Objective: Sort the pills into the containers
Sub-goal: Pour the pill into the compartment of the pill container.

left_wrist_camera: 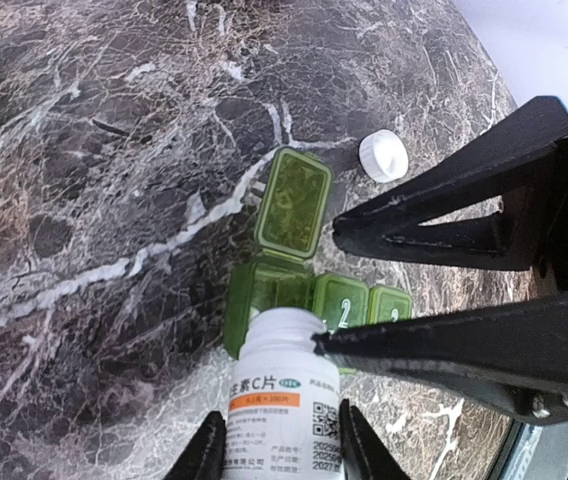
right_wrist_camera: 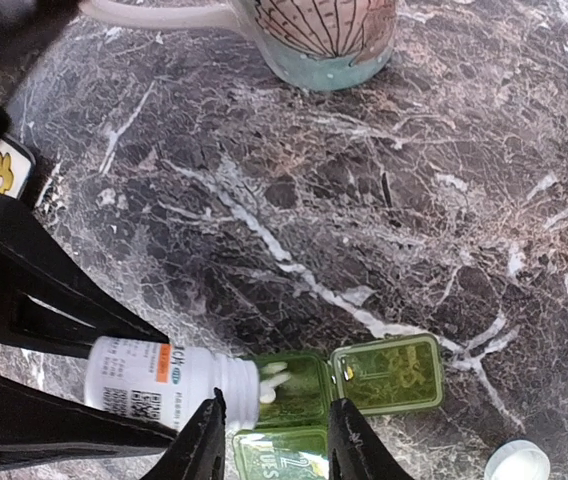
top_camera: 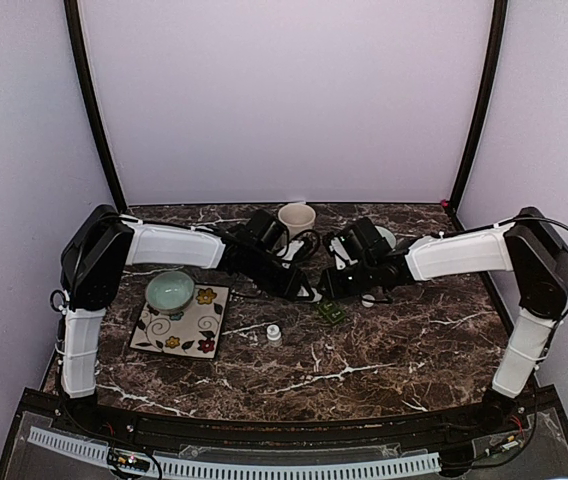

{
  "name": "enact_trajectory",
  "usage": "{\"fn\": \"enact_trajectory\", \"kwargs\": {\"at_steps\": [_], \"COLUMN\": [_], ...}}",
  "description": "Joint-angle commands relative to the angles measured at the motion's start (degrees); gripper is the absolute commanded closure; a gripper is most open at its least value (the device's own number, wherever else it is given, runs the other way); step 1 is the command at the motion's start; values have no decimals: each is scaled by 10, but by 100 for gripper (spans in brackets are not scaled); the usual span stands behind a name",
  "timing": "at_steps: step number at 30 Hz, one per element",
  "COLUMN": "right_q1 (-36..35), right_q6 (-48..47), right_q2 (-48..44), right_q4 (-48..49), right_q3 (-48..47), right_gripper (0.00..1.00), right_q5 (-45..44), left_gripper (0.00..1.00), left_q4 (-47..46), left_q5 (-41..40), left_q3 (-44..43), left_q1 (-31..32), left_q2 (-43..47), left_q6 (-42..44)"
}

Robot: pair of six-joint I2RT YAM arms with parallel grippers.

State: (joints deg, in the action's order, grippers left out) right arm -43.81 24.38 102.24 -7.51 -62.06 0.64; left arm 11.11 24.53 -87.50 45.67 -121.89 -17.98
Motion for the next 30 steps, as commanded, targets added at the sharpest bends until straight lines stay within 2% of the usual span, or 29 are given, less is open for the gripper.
{"fn": "enact_trajectory", "kwargs": {"at_steps": [1,9,21,30], "right_q1": [-6,-7,-6,-6], "right_q6": [4,-3,4,14], "right_q2": [5,-31,-105,-169], "right_q4": [-4,8,36,27], "right_q3": [-8,-8,45,83], "right_gripper": [65,65,65,65], "right_q5": [8,-12,-39,-67], "left_gripper": [100,100,100,100], "left_q4": [-24,-26,-57,-115], "left_q5": [9,8,11,15], "left_q3": [-21,-16,23,96], "left_q1": [5,5,3,-4], "left_q2": [28,28,38,77], "left_q6": [7,7,-4,-18]}}
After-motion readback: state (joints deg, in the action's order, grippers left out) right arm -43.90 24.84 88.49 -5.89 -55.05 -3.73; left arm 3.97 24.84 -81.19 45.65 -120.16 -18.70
